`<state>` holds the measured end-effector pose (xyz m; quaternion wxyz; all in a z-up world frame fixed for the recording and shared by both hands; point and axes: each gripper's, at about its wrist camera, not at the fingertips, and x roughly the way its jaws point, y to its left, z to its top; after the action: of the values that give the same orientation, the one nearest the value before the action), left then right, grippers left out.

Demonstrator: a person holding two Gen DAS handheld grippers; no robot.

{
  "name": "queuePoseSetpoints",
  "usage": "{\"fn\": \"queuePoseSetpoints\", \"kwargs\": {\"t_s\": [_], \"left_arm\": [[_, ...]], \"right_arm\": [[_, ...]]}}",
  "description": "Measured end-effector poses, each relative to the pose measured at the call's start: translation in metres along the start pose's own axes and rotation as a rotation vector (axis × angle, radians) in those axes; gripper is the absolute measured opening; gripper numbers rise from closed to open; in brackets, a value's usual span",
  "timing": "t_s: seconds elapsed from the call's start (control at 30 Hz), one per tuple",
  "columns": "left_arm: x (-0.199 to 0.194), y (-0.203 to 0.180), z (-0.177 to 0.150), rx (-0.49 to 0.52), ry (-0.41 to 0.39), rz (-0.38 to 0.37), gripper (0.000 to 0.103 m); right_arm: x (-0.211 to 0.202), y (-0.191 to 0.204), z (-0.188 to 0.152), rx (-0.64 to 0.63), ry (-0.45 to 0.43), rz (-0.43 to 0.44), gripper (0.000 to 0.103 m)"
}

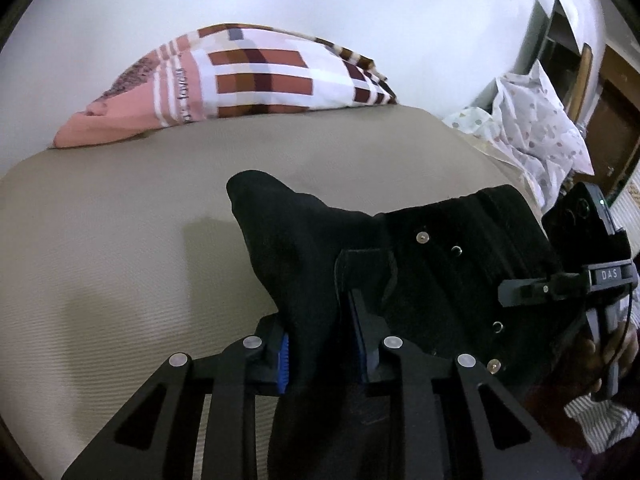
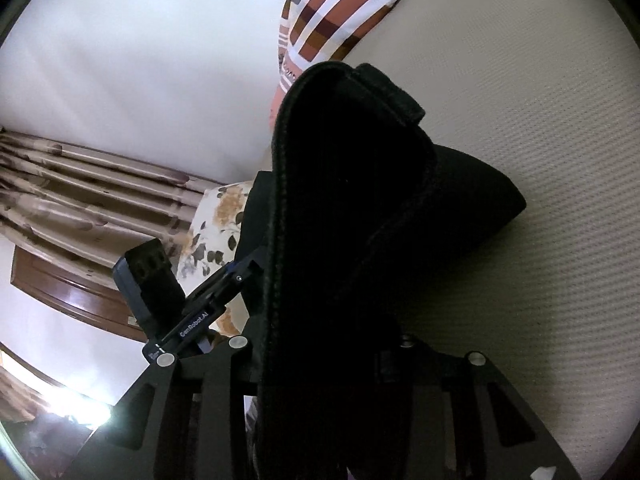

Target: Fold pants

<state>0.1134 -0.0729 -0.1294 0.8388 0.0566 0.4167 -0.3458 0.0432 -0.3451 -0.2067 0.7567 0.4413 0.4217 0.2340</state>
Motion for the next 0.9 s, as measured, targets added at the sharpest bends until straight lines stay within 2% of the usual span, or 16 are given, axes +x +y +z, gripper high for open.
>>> {"fn": "queuePoseSetpoints", "kwargs": {"t_s": [0.4, 0.67, 0.9], "left_arm": [[-0.027, 0.043, -0.002, -0.049, -0.047, 0.088, 0.025], [-0.037, 0.07, 0.0, -0.087, -0.078, 0.12, 0.025], [-0.044, 0.099, 0.009, -0.114, -0.111, 0.153, 0.025]], "right_arm": [[0.052, 0.03, 0.011, -0.024, 0.036, 0.057, 0.033], [0.081, 0.042, 0.013, -0.031, 0.051, 0.08, 0.033], [0.107, 0.058, 0.029, -0.05, 0.066, 0.096, 0.033]]}}
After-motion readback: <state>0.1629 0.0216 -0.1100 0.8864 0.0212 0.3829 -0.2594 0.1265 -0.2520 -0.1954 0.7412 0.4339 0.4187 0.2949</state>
